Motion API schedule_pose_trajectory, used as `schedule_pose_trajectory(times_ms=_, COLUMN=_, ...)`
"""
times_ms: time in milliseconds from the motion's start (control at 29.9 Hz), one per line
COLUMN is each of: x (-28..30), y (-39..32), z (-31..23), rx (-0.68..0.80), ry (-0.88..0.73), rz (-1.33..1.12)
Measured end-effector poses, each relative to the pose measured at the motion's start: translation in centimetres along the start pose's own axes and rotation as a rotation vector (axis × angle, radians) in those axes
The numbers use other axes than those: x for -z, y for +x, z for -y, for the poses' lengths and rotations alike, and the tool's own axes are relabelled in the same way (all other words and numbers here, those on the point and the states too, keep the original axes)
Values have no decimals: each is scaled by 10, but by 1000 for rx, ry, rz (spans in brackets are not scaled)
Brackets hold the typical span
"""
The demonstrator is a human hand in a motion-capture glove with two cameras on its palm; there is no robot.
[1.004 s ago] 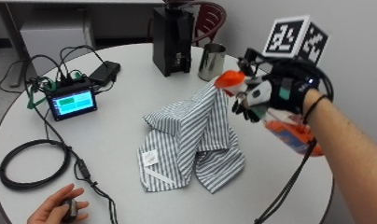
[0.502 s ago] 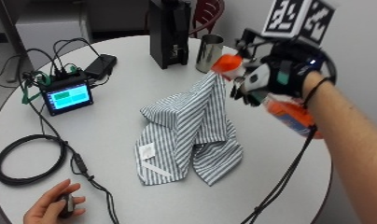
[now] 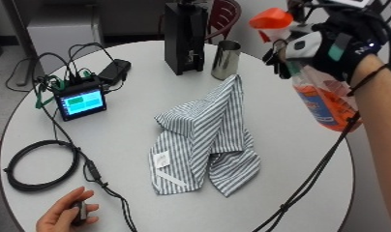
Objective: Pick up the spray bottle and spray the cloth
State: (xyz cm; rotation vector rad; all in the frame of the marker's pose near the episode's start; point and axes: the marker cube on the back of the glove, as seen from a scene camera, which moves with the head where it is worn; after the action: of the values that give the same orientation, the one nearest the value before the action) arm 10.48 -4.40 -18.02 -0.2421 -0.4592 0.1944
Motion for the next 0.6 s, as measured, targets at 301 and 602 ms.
schedule_pose_trajectory(times_ms=301, x=42, y=-8, z=-42, rx=146, ry=291, rz=189)
schedule_pose_trajectory(times_ms=602, x=-8, y=-24, z=-54, rx=369, ry=458, rz=495)
